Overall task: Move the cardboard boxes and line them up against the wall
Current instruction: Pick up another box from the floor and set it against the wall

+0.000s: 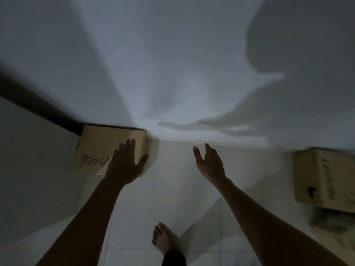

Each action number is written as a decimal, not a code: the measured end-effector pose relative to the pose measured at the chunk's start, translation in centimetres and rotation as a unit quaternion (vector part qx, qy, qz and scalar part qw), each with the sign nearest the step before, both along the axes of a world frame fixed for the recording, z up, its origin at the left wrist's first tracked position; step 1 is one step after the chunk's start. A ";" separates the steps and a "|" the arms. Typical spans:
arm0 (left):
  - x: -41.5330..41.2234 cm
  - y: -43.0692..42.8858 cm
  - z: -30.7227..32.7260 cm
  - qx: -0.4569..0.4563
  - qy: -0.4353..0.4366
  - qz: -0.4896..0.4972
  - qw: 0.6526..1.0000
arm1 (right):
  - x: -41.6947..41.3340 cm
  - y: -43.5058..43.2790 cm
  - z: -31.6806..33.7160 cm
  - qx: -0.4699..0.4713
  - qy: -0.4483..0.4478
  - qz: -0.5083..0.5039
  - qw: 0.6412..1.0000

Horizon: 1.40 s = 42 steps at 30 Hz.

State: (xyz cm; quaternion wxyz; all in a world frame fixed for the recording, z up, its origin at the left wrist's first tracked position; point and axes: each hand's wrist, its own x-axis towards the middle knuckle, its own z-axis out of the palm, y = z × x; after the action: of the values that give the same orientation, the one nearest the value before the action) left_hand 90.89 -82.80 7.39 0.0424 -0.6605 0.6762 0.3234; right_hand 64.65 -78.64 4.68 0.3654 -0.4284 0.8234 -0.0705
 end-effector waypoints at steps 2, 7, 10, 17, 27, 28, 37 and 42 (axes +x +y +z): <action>-5.7 1.6 4.2 -0.014 0.016 -0.031 0.999 | -5.6 2.8 4.0 0.000 0.025 -0.012 1.000; -20.7 7.7 13.3 -0.008 0.038 -0.113 0.993 | -20.5 11.2 13.2 -0.013 0.068 -0.072 0.995; -29.6 12.4 17.9 0.000 0.044 -0.141 0.989 | -29.2 17.5 18.6 -0.015 0.081 -0.107 0.991; -48.9 24.6 27.1 0.024 0.064 -0.226 0.972 | -46.3 33.2 28.4 -0.006 0.069 -0.234 0.970; -71.2 33.1 29.3 0.046 0.044 -0.386 0.920 | -61.7 48.7 28.8 -0.023 0.033 -0.408 0.912; -73.3 33.6 28.9 0.050 0.046 -0.399 0.914 | -62.9 49.7 28.5 -0.014 0.029 -0.424 0.905; -89.5 38.0 19.1 0.139 0.058 -0.455 0.878 | -71.7 57.6 20.5 0.024 -0.010 -0.570 0.821; -95.5 39.8 9.5 0.145 0.007 -0.522 0.841 | -74.5 61.0 10.5 0.054 -0.045 -0.613 0.787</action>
State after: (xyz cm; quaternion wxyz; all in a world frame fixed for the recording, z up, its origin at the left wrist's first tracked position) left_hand -4.58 -42.98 16.86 0.2958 -0.1943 0.8663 0.3526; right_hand -9.90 -17.67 15.15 0.3043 0.1905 0.8980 -0.2543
